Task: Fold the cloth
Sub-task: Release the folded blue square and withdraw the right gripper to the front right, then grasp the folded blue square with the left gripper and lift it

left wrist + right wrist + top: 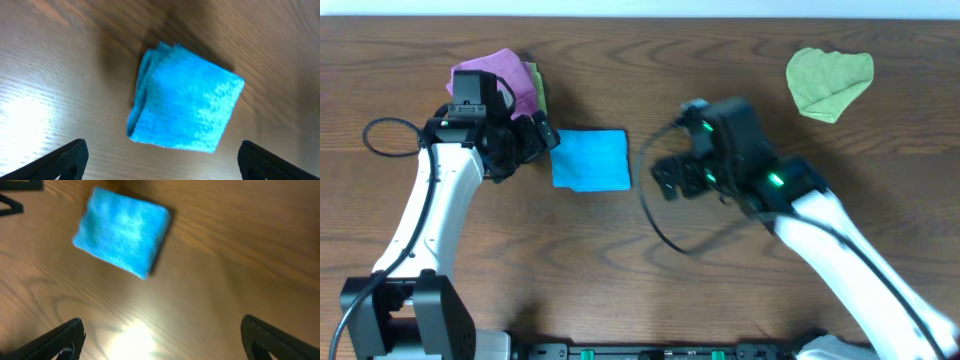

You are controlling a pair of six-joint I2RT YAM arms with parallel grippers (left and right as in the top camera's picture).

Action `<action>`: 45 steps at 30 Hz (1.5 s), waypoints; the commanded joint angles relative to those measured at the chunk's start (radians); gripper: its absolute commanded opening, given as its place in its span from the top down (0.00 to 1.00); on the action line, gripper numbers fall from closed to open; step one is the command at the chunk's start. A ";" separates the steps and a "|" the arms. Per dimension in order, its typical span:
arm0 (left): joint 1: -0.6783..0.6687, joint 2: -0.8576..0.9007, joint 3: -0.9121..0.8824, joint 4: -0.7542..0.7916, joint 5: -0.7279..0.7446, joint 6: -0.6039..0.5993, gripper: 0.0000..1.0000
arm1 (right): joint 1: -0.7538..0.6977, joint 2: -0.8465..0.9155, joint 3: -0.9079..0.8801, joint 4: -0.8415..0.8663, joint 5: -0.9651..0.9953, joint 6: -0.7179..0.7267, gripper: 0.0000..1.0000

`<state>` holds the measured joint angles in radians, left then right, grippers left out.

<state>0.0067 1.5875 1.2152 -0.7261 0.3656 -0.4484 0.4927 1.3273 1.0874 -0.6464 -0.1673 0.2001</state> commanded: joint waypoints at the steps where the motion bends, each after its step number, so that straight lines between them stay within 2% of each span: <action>1: 0.006 -0.013 -0.046 -0.004 0.066 -0.019 0.03 | -0.048 -0.171 -0.152 -0.006 0.026 0.005 0.01; 8: 0.006 -0.013 -0.235 0.132 0.171 -0.112 0.04 | -0.137 -0.650 -0.441 -0.074 0.018 0.142 0.01; 12: 0.006 -0.013 -0.317 0.237 0.212 -0.192 0.04 | -0.147 -0.862 -0.508 -0.156 0.019 0.224 0.01; 16: 0.005 -0.013 -0.395 0.347 0.230 -0.275 0.04 | -0.147 -1.024 -0.528 -0.248 0.039 0.233 0.01; 24: -0.032 -0.011 -0.517 0.580 0.212 -0.425 0.04 | -0.147 -1.041 -0.528 -0.265 0.040 0.233 0.01; 32: -0.101 -0.002 -0.528 0.675 0.109 -0.528 0.04 | -0.147 -1.041 -0.528 -0.267 0.040 0.233 0.01; 37: -0.145 0.027 -0.528 0.729 0.050 -0.592 0.10 | -0.147 -1.041 -0.528 -0.267 0.040 0.233 0.01; 41: -0.164 0.073 -0.528 0.769 0.046 -0.628 0.11 | -0.147 -1.041 -0.528 -0.267 0.040 0.233 0.01; 44: -0.169 0.105 -0.528 0.795 0.045 -0.649 0.18 | -0.147 -1.041 -0.528 -0.267 0.040 0.233 0.01; 45: -0.169 0.110 -0.528 0.808 0.045 -0.649 0.25 | -0.147 -1.041 -0.528 -0.267 0.040 0.233 0.01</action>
<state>-0.1562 1.6516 0.6941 0.0853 0.4377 -1.0714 0.3508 0.2916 0.5655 -0.9127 -0.1375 0.4179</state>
